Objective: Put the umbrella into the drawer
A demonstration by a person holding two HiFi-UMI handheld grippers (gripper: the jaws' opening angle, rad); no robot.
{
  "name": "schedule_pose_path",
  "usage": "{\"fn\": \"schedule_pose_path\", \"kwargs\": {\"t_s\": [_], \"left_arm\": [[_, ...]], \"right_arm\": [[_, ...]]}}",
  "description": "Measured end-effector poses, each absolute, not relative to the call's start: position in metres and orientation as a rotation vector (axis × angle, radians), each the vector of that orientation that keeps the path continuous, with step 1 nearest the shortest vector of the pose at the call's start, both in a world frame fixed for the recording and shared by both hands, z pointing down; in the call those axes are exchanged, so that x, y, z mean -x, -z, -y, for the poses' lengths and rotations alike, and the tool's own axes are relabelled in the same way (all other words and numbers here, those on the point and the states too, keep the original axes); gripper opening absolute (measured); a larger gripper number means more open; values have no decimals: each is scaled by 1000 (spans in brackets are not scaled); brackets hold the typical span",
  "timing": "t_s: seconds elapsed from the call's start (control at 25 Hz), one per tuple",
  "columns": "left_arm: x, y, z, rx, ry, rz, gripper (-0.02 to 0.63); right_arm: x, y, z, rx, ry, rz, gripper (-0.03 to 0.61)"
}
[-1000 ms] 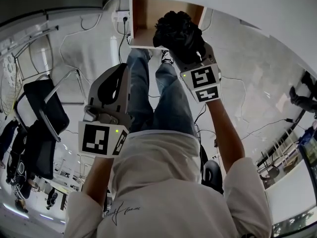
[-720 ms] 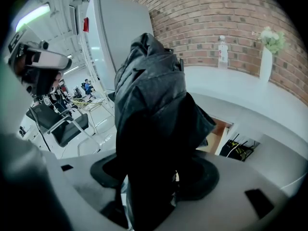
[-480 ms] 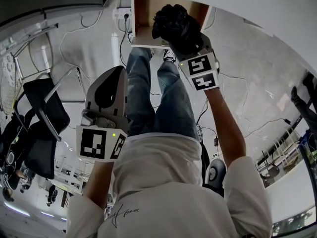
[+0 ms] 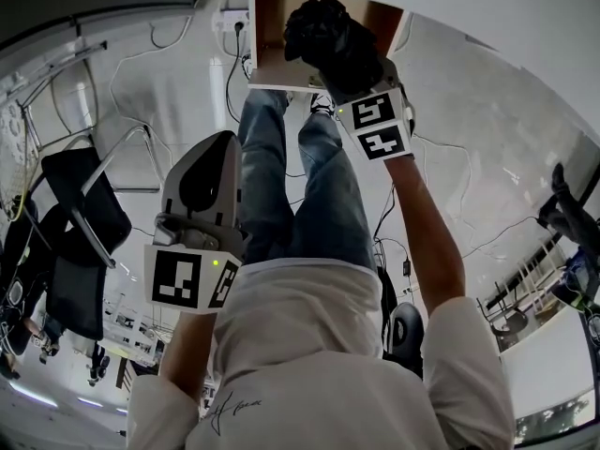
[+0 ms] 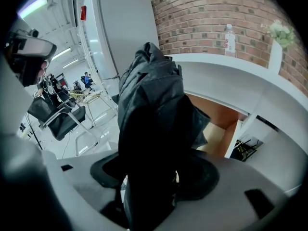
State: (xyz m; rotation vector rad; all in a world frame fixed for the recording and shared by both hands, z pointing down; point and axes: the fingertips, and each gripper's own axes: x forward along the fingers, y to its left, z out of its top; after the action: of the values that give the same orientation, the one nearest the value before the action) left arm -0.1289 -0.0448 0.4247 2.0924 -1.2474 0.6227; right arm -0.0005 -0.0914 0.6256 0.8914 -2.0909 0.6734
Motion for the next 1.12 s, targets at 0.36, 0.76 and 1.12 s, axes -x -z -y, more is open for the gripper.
{"fn": "schedule_pose_path", "kwargs": {"t_s": [0.36,0.76,1.12], "left_arm": [[146,-440,54,-2060,-624,1245,15],[159,-448,57,-2030,-627,1254,16],[171,-456,62,-2003,-641,1259,15]], "right_arm": [[24,-653,109,-834,-679,2062,287],[28,-680,118,-788,-700,2012,287],[31,-704,133,-758,-688,1979,287]]}}
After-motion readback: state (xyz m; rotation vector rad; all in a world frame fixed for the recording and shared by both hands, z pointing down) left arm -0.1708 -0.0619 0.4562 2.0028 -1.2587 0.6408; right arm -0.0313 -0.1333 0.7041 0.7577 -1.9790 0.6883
